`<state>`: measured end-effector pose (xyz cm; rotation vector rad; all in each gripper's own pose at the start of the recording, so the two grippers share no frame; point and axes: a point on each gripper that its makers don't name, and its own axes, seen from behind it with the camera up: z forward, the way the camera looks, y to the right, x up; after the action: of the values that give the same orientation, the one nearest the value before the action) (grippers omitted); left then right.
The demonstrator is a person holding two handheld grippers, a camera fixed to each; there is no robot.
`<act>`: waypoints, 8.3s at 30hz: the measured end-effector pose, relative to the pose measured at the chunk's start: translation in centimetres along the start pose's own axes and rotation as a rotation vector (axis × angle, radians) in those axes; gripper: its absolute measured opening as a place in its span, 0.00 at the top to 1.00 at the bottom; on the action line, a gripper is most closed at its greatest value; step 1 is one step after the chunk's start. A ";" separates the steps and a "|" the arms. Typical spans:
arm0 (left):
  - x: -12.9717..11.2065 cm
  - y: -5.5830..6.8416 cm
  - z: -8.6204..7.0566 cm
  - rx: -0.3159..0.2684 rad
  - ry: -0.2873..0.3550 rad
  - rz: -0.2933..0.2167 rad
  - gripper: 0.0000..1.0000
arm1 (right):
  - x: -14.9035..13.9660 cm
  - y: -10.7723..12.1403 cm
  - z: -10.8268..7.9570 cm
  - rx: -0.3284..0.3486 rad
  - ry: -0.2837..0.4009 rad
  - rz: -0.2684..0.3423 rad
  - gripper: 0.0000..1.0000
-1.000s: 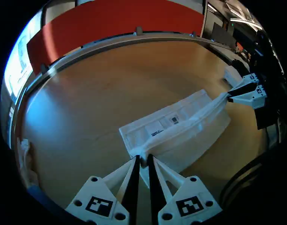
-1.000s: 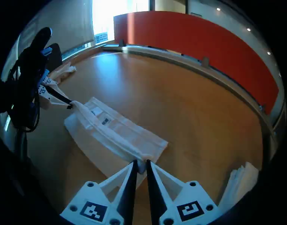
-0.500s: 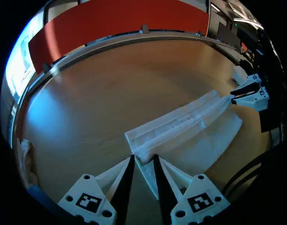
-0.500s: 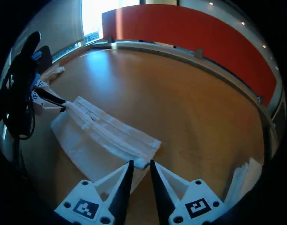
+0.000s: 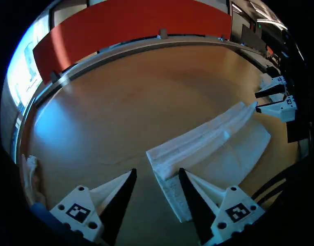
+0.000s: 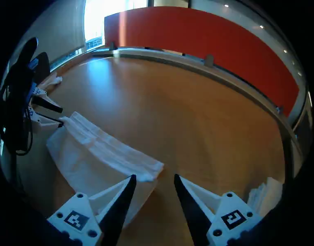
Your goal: Fold towel
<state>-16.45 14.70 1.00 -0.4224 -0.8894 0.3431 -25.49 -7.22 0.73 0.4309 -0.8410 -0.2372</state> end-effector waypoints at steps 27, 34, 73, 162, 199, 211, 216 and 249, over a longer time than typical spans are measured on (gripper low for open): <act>-2.8 0.5 -5.0 0.014 0.025 -0.061 0.19 | -2.1 -2.0 -6.0 0.000 0.050 -0.002 0.13; -4.3 0.8 -6.3 0.021 0.024 -0.085 0.19 | -2.9 -2.3 -7.5 -0.007 0.056 -0.007 0.13; -12.0 -2.6 -14.1 0.170 0.026 -0.296 0.19 | -6.2 -5.0 -4.9 0.112 -0.018 -0.140 0.13; -12.7 -2.9 -14.5 0.178 0.016 -0.318 0.19 | 4.8 -3.4 -11.0 0.070 0.160 -0.310 0.95; -13.3 -4.1 -15.7 0.202 0.029 -0.341 0.19 | 5.7 -14.0 -6.0 0.271 0.149 -0.402 0.94; -14.8 -5.6 -16.7 0.229 0.023 -0.362 0.19 | 3.7 -18.2 -3.6 0.365 0.094 -0.415 0.94; -15.1 -5.9 -16.9 0.234 0.022 -0.369 0.19 | 2.7 -18.8 -2.9 0.383 0.066 -0.413 0.94; -14.6 -5.5 -16.7 0.227 0.025 -0.359 0.19 | -1.2 -16.5 -3.7 0.343 0.012 -0.378 0.35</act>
<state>-10.97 -0.24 -15.38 -0.0532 -0.8718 0.1062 -24.07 -20.43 -9.80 0.9143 -0.7851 -0.4415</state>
